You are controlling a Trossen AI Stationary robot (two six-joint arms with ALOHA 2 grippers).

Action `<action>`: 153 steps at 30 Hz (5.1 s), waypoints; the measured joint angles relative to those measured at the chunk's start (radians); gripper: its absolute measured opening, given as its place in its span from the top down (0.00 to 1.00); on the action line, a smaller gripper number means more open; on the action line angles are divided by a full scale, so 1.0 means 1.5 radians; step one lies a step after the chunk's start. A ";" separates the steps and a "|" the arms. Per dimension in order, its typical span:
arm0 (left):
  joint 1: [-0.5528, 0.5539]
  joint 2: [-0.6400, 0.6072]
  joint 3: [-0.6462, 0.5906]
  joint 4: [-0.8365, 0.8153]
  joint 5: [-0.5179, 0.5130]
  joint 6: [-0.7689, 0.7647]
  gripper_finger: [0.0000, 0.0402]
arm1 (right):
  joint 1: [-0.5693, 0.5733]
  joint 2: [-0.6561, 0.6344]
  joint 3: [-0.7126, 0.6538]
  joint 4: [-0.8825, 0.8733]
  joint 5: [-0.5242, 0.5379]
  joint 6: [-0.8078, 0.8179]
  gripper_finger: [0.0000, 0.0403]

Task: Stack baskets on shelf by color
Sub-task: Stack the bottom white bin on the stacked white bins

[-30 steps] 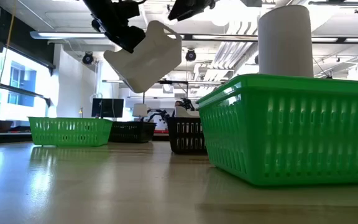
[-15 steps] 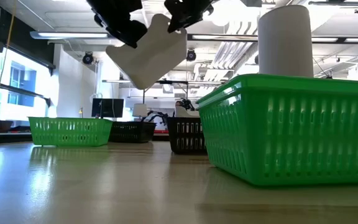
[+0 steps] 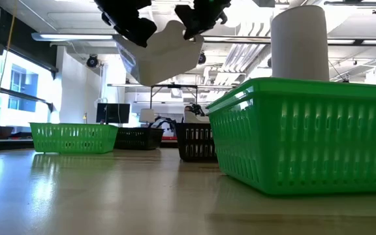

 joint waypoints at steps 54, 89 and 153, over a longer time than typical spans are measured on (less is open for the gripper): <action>0.064 -0.071 0.000 -0.103 0.105 -0.018 0.65 | -0.189 -0.121 -0.022 -0.334 -0.071 0.107 1.00; 0.120 -0.070 0.000 -0.121 0.192 -0.020 0.65 | -0.163 -0.345 -0.386 -0.030 -0.105 0.463 1.00; 0.120 -0.070 0.000 -0.122 0.227 -0.007 0.65 | -0.165 -0.157 -0.385 -0.125 -0.040 0.828 1.00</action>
